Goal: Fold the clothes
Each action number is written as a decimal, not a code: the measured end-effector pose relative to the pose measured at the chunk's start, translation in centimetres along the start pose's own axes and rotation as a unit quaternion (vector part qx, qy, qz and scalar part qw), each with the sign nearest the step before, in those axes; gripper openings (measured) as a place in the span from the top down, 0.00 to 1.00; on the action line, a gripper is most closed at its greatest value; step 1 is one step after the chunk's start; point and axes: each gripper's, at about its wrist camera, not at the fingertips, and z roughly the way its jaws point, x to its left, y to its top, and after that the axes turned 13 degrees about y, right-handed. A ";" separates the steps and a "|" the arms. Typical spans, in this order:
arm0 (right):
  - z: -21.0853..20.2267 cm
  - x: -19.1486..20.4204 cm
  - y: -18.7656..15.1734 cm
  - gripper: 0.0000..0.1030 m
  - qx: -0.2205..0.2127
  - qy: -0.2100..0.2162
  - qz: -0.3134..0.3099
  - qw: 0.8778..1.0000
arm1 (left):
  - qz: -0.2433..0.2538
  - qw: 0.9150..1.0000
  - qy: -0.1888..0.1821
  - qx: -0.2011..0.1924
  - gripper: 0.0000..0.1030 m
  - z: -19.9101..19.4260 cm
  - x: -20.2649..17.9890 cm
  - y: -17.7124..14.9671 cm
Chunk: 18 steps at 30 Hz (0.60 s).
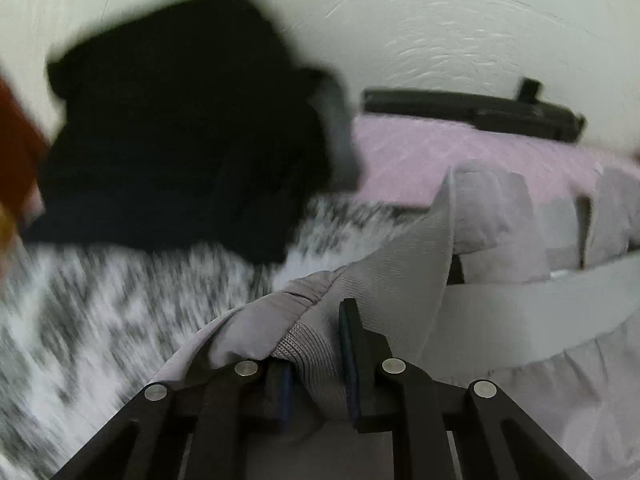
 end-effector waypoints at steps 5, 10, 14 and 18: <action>-4.8 6.6 0.2 0.22 -0.071 -0.025 -0.123 0.990 | -0.026 0.981 -0.035 -0.191 0.81 -8.5 0.8 0.8; -7.5 12.7 -2.0 0.00 -0.103 0.005 -0.186 0.977 | -0.013 0.979 0.027 -0.200 0.42 -11.5 -1.6 1.0; -4.1 12.6 -4.8 0.00 -0.030 0.029 -0.140 0.989 | -0.104 0.993 -0.009 0.045 0.16 -5.5 -1.1 2.5; 2.8 8.0 -8.5 0.01 0.083 -0.021 -0.077 0.993 | -0.248 0.936 -0.149 0.200 0.16 -0.2 2.2 2.3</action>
